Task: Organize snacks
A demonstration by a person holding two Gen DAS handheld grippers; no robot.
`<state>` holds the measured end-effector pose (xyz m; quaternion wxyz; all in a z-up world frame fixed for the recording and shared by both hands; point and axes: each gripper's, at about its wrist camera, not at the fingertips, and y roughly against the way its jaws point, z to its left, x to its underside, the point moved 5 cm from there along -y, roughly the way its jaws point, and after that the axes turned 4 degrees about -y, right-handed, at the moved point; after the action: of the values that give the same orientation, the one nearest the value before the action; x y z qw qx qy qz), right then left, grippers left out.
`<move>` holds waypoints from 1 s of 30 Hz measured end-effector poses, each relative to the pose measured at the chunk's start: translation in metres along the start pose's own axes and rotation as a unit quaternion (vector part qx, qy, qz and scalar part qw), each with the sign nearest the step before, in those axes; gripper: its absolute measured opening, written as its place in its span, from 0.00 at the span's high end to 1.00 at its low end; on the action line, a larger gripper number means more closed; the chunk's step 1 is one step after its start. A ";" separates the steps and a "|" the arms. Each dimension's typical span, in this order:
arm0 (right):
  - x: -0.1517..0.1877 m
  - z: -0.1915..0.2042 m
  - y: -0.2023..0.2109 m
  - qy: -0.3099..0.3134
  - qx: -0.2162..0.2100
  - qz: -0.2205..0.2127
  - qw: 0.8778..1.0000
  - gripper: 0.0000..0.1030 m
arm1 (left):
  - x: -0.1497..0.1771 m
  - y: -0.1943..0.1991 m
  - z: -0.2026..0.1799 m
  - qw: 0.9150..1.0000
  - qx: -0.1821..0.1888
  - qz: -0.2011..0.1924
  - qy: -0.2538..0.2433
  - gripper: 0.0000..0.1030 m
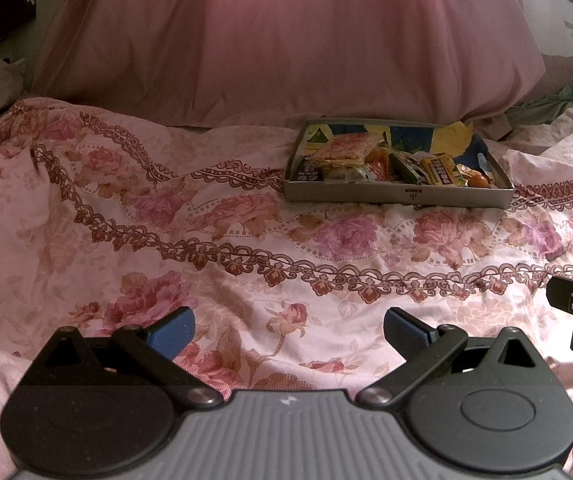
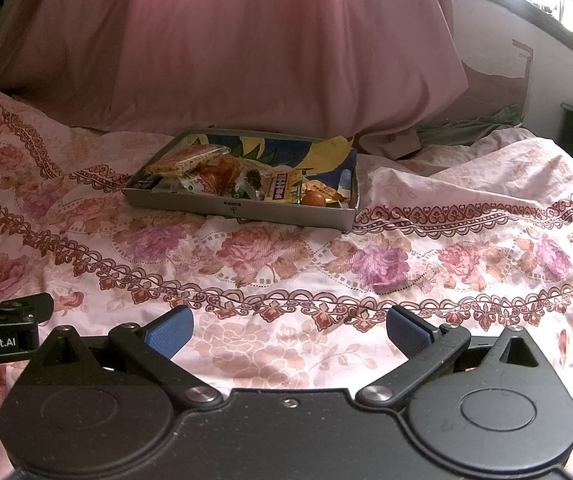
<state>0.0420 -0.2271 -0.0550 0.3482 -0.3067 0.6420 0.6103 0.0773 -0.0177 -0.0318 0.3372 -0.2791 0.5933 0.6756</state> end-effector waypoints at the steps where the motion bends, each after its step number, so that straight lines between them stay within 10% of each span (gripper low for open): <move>1: 0.000 0.000 0.000 0.000 0.000 0.000 1.000 0.01 | 0.000 0.000 0.000 1.000 0.000 0.000 0.000 0.01; 30: 0.000 0.001 -0.001 0.001 0.001 0.002 1.000 0.01 | 0.003 0.001 0.003 1.000 0.002 0.002 -0.008 0.01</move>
<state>0.0428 -0.2266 -0.0552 0.3464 -0.3059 0.6436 0.6101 0.0753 -0.0147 -0.0330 0.3414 -0.2716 0.5922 0.6775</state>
